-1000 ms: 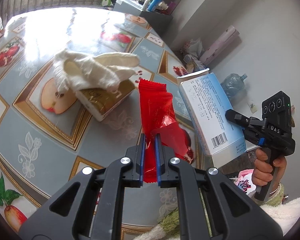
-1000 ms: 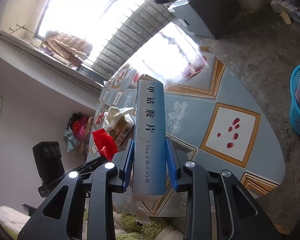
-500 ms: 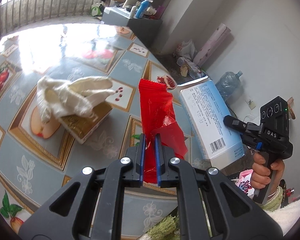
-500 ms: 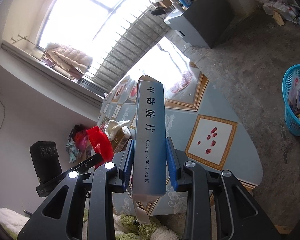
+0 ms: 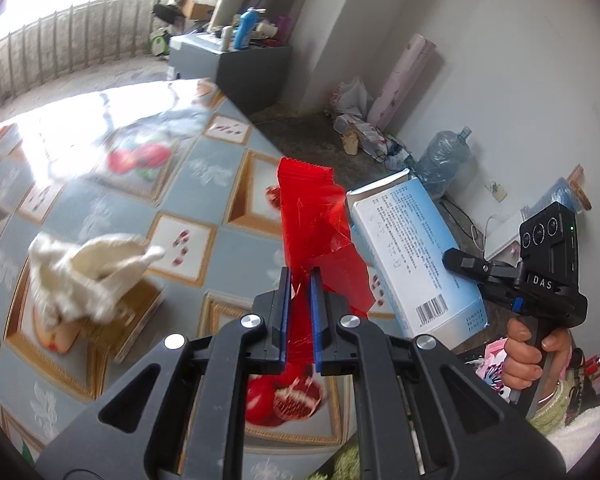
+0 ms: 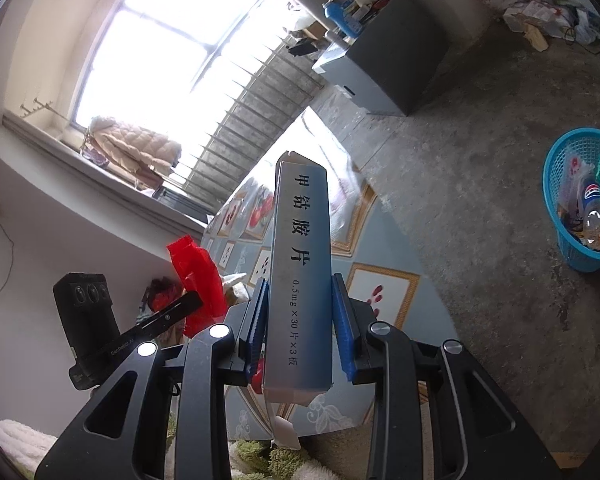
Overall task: Collect trash
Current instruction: 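Lift the medicine box with the right gripper while the left lifts the red bag, then carry the box and red bag over the wastebasket and release both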
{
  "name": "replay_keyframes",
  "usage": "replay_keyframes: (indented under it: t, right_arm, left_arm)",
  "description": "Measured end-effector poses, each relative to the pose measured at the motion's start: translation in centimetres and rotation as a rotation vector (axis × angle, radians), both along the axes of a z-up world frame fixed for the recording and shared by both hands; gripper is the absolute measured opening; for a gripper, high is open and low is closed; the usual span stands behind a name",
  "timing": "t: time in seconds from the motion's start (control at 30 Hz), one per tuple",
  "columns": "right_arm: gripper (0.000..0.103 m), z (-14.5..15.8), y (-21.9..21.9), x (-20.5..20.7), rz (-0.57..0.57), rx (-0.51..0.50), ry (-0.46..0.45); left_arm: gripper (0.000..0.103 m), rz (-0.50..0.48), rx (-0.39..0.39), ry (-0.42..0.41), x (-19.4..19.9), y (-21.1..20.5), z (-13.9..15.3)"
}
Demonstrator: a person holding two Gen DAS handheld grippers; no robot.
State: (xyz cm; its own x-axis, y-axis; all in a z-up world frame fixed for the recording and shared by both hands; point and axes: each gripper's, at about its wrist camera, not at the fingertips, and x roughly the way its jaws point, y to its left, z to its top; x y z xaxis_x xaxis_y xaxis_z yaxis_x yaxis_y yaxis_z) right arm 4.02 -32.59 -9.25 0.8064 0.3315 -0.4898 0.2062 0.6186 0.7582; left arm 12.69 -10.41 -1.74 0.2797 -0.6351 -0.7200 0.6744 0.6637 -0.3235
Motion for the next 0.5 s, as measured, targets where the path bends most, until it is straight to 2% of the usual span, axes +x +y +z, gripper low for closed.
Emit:
replay_keyframes:
  t: [0.17,0.3,0.4,0.5]
  right_arm:
    - [0.031,-0.4,-2.7,-1.8,-0.07,0.015,-0.009]
    - [0.031,-0.7,-6.0,-4.1,-0.171,0.019,-0.008]
    - [0.031,-0.7,-9.3,-6.8,-0.292,0.008,0.006]
    - [0.031,-0.8,-12.6,-10.0,-0.451,-0.045,0.06]
  left_arm:
    - [0.007,-0.072,0.014,-0.01,0.4,-4.2,0.2]
    - [0.007,-0.167,0.02,-0.01,0.6,-9.6,0.1]
    - [0.007,-0.241,0.033,-0.009,0.5,-14.0,-0.4]
    - [0.007,-0.316,0.058,-0.001,0.3,-18.8,-1.3]
